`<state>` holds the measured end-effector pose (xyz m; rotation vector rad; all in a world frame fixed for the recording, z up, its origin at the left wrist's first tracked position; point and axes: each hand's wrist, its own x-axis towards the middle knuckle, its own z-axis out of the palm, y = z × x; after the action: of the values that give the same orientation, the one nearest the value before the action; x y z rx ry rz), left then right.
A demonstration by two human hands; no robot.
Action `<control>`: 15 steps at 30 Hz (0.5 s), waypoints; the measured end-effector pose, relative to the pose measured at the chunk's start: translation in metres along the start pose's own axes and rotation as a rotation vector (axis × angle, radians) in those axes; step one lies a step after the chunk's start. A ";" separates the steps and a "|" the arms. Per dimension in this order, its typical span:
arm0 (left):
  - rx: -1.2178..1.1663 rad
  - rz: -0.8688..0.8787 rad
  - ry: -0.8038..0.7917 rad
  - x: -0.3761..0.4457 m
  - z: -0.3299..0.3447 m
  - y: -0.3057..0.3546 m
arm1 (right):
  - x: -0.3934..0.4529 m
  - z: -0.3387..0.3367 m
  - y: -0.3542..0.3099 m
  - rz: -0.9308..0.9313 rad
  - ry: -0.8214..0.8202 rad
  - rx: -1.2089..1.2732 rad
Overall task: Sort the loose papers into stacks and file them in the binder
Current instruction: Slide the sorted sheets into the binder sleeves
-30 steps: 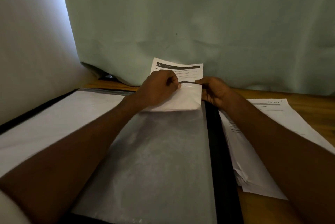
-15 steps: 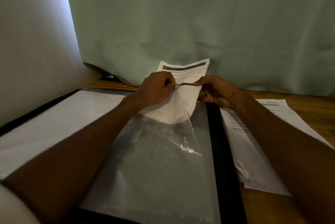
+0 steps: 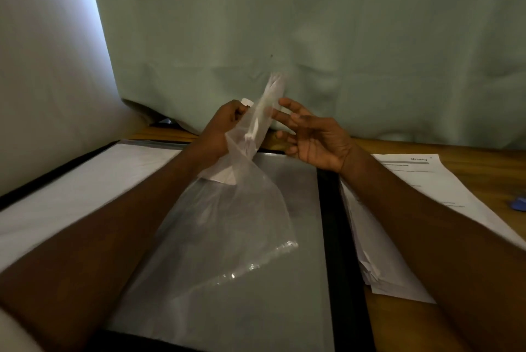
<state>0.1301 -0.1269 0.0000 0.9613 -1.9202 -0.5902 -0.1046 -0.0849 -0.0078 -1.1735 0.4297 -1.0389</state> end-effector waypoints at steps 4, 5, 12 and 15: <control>-0.070 -0.083 0.021 -0.004 -0.001 -0.002 | 0.002 0.007 0.010 -0.004 0.075 -0.021; -0.124 -0.115 0.045 -0.004 0.001 0.002 | 0.003 0.005 0.011 -0.002 0.107 -0.011; 0.001 -0.005 -0.152 -0.006 0.015 0.013 | 0.010 -0.016 0.006 -0.016 0.583 0.115; -0.003 0.027 -0.195 -0.005 0.014 0.013 | 0.010 -0.014 0.006 -0.001 0.606 0.086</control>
<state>0.1145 -0.1153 0.0000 0.9017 -2.1004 -0.6929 -0.1073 -0.1007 -0.0161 -0.7647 0.8469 -1.3967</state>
